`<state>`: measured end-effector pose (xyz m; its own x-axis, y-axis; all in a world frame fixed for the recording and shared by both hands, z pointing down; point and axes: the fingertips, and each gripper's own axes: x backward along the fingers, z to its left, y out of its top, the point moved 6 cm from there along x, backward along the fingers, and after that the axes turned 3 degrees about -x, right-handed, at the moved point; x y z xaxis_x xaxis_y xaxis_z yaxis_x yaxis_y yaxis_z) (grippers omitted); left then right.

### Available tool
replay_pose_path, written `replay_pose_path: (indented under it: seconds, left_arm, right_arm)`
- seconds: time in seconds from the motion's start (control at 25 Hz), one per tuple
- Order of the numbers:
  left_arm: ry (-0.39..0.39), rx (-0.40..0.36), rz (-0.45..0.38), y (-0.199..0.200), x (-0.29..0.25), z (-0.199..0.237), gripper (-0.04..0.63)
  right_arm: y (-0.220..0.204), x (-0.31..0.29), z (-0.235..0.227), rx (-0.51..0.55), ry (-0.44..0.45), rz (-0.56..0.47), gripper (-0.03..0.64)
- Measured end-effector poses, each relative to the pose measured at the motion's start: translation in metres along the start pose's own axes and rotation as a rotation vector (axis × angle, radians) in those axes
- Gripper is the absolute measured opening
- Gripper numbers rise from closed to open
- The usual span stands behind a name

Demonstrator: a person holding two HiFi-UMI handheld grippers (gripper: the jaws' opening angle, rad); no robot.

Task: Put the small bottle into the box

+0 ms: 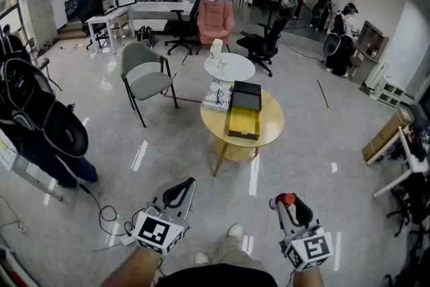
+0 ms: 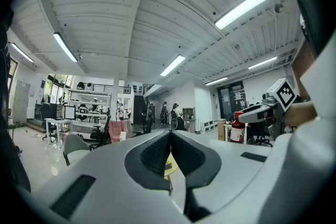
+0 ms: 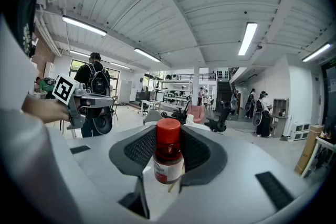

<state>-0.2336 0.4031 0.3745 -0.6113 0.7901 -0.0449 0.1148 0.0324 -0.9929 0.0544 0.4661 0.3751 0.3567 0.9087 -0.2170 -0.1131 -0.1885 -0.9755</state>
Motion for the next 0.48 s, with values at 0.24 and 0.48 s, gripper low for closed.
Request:
replay_pose_path:
  seconds: [0.24, 0.48]
  left_arm:
    - [0.005, -0.01, -0.034, 0.003, -0.006, -0.002, 0.017]
    - [0.016, -0.034, -0.025, 0.002, -0.022, -0.003, 0.017]
  right_arm:
    - [0.004, -0.003, -0.011, -0.023, 0.007, -0.016, 0.149]
    - [0.011, -0.016, -0.026, -0.03, 0.016, -0.025, 0.149]
